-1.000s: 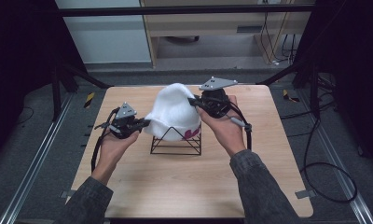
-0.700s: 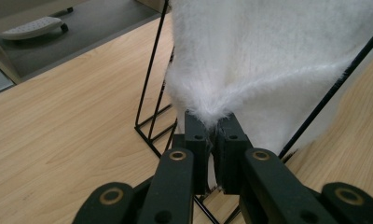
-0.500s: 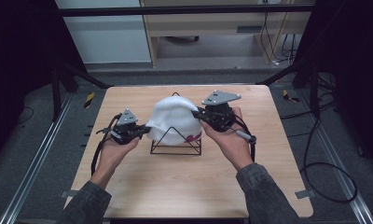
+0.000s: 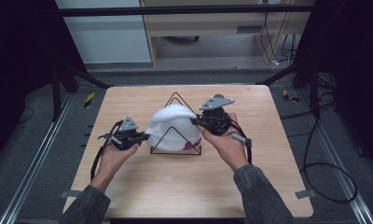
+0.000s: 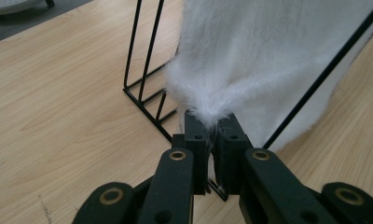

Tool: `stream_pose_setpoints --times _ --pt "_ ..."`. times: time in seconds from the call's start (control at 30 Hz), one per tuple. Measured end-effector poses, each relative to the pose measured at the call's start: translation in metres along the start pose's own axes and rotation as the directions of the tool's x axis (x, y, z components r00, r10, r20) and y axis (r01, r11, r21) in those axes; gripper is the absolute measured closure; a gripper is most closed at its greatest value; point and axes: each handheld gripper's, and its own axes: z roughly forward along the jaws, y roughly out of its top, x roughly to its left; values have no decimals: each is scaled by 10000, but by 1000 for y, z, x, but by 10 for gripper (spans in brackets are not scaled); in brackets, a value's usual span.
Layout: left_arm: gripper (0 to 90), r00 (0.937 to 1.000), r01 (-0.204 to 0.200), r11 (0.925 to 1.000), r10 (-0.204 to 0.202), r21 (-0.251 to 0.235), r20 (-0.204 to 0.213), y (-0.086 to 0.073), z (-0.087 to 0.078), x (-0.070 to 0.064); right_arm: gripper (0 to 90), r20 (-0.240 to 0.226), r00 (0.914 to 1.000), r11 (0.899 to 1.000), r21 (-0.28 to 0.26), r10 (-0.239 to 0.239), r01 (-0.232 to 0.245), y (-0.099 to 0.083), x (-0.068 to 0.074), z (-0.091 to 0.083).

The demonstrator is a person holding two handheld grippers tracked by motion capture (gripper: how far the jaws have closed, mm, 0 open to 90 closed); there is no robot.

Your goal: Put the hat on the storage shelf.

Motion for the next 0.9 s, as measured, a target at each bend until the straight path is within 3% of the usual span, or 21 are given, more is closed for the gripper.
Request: stream_pose_setpoints --times 0.3,0.53,0.9 --pt "845 9998 -122 9998 120 167 131 -11 0 0 800 -130 9998 9997 148 -175 177 -1 5 2" --pt "833 9995 -316 9986 315 424 19 -17 2 -5 696 -217 9998 9998 189 5 -1 -3 6 -3" --pt "837 9997 -262 9988 261 415 17 -17 1 -5 732 -285 9996 9999 142 35 -31 -3 4 -4"
